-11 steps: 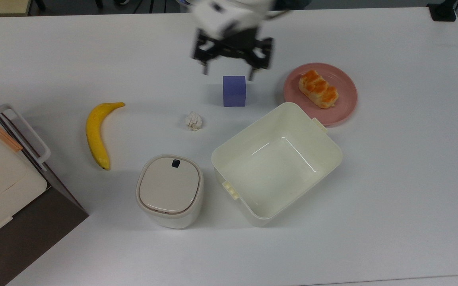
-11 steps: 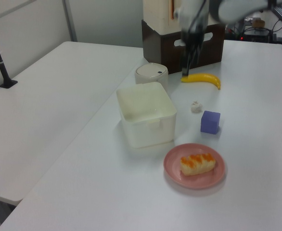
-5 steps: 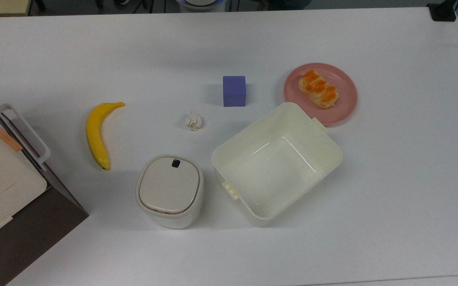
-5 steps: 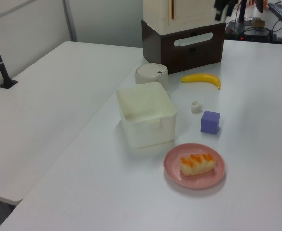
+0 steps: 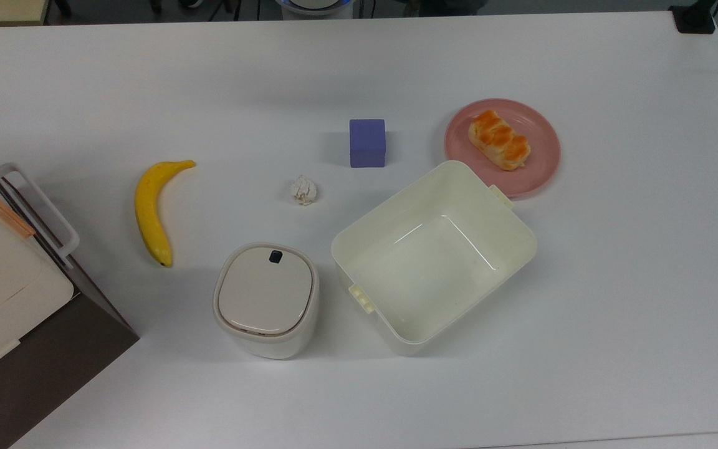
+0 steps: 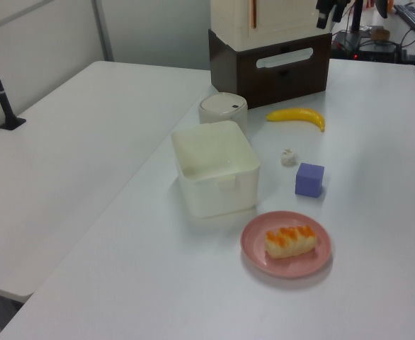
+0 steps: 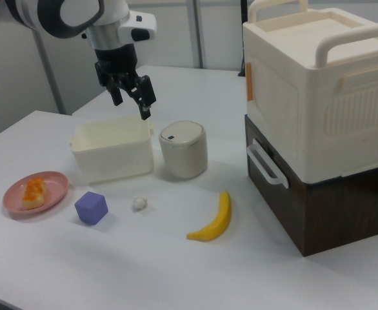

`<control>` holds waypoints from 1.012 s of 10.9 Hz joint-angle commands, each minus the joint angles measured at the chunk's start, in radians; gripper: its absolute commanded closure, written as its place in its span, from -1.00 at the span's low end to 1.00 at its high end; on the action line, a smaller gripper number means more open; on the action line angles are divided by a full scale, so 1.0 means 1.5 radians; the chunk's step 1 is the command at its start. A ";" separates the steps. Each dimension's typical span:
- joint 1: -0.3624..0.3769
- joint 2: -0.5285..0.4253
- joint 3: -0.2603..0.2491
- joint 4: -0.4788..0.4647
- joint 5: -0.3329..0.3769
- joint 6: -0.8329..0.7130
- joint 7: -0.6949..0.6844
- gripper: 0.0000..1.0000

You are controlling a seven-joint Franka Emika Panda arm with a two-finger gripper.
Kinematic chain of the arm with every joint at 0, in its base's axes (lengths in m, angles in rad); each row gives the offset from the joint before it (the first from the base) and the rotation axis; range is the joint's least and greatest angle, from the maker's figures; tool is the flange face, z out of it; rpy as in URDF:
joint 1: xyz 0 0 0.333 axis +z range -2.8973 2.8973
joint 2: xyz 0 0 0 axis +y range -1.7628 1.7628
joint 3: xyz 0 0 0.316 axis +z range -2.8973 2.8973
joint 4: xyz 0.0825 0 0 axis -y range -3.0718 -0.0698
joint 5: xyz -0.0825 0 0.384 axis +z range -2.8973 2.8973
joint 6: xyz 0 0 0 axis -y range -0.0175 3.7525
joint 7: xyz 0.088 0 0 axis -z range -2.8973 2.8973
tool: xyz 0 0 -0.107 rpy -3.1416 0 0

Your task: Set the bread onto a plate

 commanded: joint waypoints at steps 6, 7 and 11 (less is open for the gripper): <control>0.014 -0.012 -0.004 -0.008 0.014 -0.037 0.024 -1.00; 0.015 -0.012 -0.001 -0.008 0.014 -0.035 0.064 -1.00; 0.015 -0.013 -0.001 0.000 0.014 -0.040 0.091 -1.00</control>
